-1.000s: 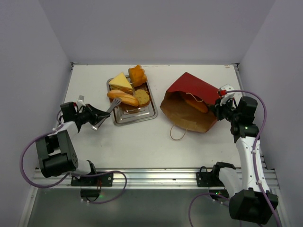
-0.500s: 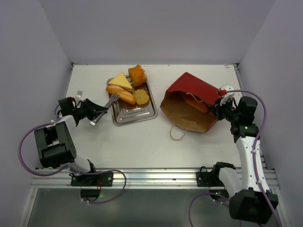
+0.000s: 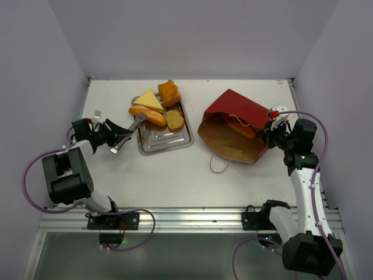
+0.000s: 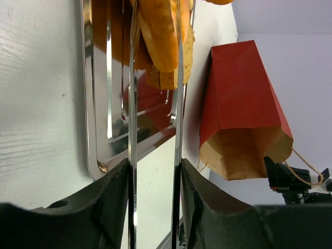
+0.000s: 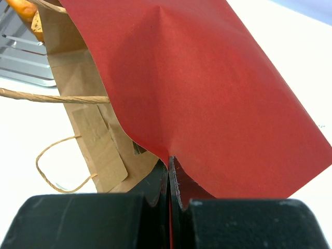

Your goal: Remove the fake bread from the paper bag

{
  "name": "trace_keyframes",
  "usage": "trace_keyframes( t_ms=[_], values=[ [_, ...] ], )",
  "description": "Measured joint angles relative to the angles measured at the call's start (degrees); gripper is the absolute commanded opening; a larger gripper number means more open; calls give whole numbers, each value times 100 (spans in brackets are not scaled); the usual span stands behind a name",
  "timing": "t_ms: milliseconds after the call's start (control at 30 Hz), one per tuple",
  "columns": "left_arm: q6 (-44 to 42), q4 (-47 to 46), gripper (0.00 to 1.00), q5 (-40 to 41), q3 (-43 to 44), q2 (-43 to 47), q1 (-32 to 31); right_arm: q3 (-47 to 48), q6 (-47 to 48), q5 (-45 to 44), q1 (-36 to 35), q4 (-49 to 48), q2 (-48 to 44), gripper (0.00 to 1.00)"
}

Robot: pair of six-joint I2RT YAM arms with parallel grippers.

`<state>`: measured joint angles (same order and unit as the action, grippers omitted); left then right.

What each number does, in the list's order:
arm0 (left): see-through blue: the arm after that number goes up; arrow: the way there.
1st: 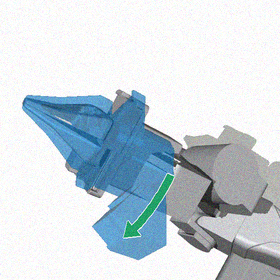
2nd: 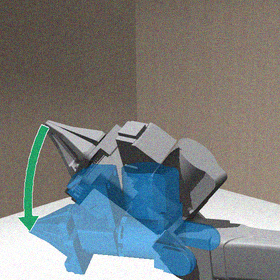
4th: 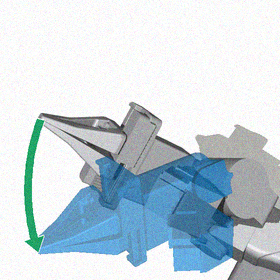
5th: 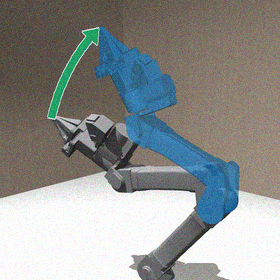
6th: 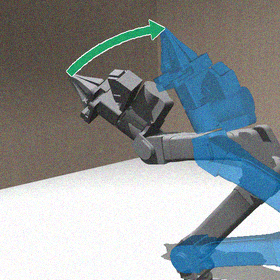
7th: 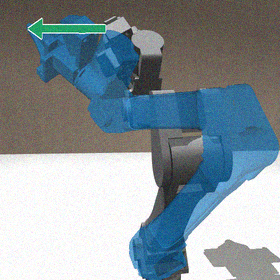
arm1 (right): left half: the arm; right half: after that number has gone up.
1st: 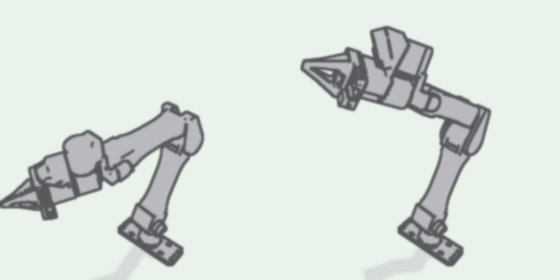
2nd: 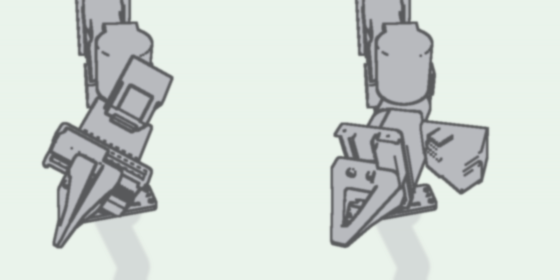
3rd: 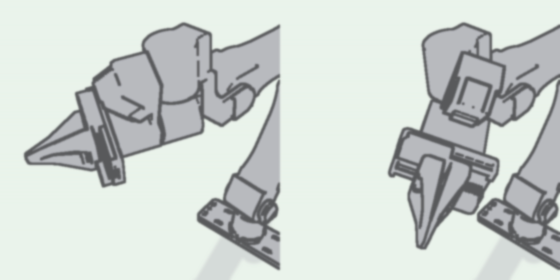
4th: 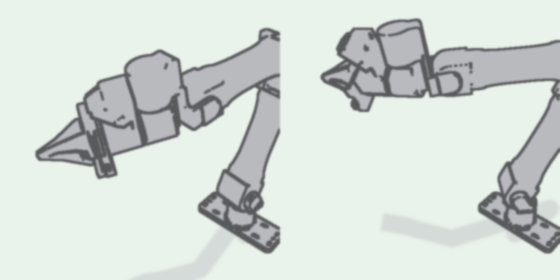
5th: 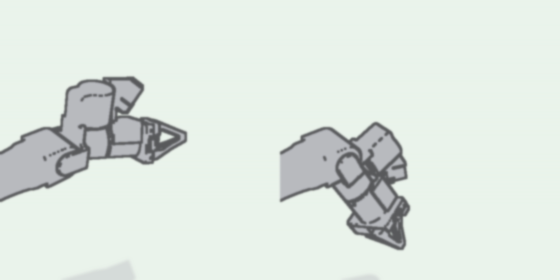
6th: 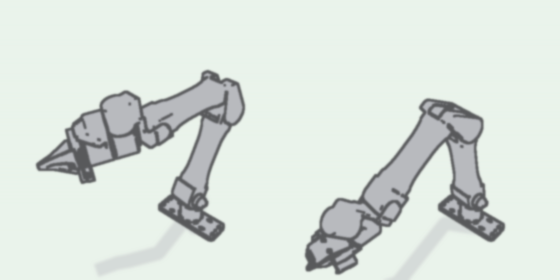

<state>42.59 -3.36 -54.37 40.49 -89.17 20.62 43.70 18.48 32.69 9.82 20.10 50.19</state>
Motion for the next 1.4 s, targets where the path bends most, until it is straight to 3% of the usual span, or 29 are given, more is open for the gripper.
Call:
trace_keyframes(
  t_ms=[567,800,1033,1233,1400],
  values=[
    [-24,227,51,15,-221,1086,0,0,0,0,0,-2,0,0],
    [9,363,46,17,-826,1867,-133,0,0,4,0,0,-2,0],
    [393,435,41,142,-1060,3112,-1309,0,0,4,0,0,-2,0],
    [1075,531,40,527,-1346,4492,-2789,0,2,4,0,-2,0,0],
    [1781,374,39,1281,-1480,4754,-4039,0,2,4,0,0,2,0]
  ],
)
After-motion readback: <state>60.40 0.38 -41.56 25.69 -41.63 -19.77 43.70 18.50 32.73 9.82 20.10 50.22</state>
